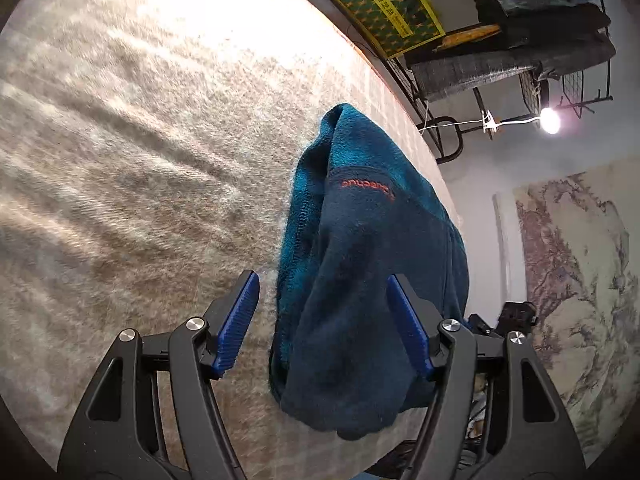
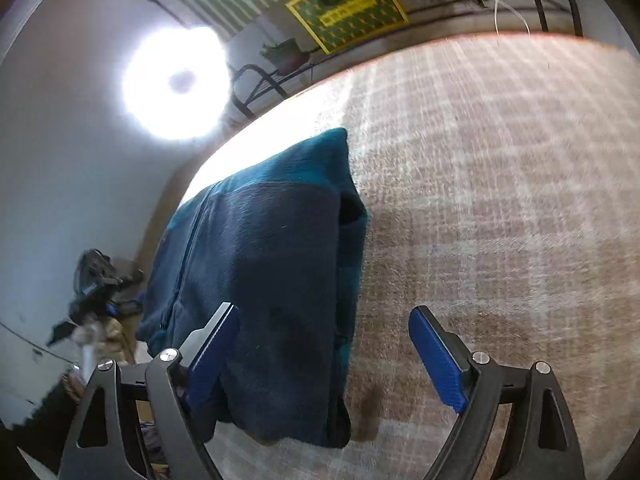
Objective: Fold large clothes
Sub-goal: 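Grasp the folded fleece bundle with both tools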
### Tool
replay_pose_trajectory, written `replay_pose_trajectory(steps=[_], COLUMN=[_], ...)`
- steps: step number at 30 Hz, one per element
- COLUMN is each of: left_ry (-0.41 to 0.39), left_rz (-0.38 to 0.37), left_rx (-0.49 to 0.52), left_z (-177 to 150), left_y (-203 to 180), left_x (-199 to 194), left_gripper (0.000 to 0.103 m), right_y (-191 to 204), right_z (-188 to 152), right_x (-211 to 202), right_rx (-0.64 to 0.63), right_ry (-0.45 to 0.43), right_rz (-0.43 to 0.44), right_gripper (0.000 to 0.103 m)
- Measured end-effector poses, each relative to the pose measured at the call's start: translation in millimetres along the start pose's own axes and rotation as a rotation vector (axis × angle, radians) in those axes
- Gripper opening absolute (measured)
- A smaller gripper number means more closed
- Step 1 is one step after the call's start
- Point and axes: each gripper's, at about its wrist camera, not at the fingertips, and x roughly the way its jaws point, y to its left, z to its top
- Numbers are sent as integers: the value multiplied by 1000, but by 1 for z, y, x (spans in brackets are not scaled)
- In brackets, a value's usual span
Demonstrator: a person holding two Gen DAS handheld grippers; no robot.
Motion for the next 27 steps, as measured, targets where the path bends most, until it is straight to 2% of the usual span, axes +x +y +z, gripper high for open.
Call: replay_pose_trajectory(steps=[5, 7, 13, 18, 24, 25, 27], left_ry=[18, 31, 81, 86, 82, 87, 97], left_rz=[-39, -54, -55, -82, -91, -87, -78], left_rx=[-45, -54, -30, -25, -11, -6, -6], left_z=[10, 13, 17, 22, 27, 26, 24], left_y=[11, 11, 12, 8, 0, -1, -5], left_x=[12, 19, 38, 46, 56, 57, 61], left_gripper=[68, 68, 68, 68, 65, 57, 51], right_y=[-15, -17, -26, -28, -24, -22, -17], right_z=[2, 3, 16, 22, 24, 24, 20], right_x=[19, 27, 37, 47, 59, 61, 64], right_rx=[66, 72, 98, 109, 123, 116, 129], right_ry=[43, 55, 36, 24, 43, 49, 65], right_rz=[81, 84, 130, 172, 260, 266, 298], right_gripper=[88, 88, 87, 88, 72, 69, 63])
